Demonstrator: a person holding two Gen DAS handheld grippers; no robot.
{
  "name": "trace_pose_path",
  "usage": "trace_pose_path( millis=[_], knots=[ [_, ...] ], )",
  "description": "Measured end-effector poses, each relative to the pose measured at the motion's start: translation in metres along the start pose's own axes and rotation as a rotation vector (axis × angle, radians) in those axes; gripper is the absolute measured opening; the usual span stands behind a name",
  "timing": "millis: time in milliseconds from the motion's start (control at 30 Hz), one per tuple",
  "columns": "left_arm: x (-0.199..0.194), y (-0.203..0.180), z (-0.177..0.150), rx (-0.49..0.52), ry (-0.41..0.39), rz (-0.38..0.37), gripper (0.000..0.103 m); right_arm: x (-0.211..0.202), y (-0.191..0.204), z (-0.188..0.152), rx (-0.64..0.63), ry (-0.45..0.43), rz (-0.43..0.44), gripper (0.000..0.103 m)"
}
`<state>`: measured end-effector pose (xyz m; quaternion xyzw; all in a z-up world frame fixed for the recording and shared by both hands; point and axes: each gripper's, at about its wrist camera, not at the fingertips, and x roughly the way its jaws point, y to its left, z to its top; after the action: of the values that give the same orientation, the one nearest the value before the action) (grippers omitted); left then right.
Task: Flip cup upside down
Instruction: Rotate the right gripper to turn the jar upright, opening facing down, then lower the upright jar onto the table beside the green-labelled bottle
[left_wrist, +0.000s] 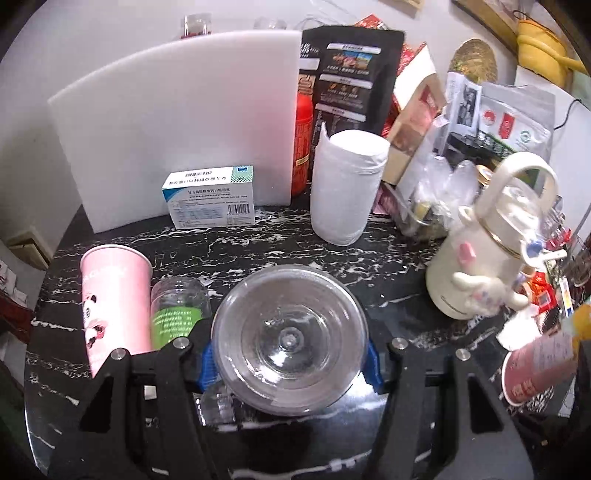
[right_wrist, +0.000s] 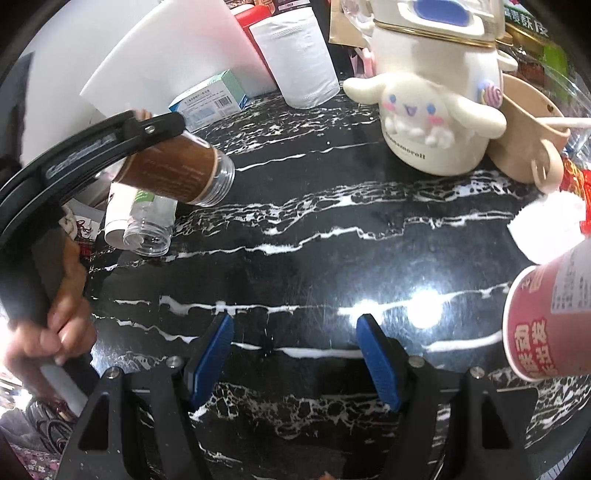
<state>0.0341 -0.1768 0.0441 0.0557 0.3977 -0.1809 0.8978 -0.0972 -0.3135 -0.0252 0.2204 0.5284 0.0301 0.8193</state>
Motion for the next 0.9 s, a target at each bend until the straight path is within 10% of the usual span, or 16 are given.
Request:
trace_pose_path(
  millis=[900],
  knots=[
    [0.058,0.000,0.036,0.078,0.116,-0.004,0.058,0.012,0.008,0.019,-0.030,-0.007,0.020,0.070]
  ],
)
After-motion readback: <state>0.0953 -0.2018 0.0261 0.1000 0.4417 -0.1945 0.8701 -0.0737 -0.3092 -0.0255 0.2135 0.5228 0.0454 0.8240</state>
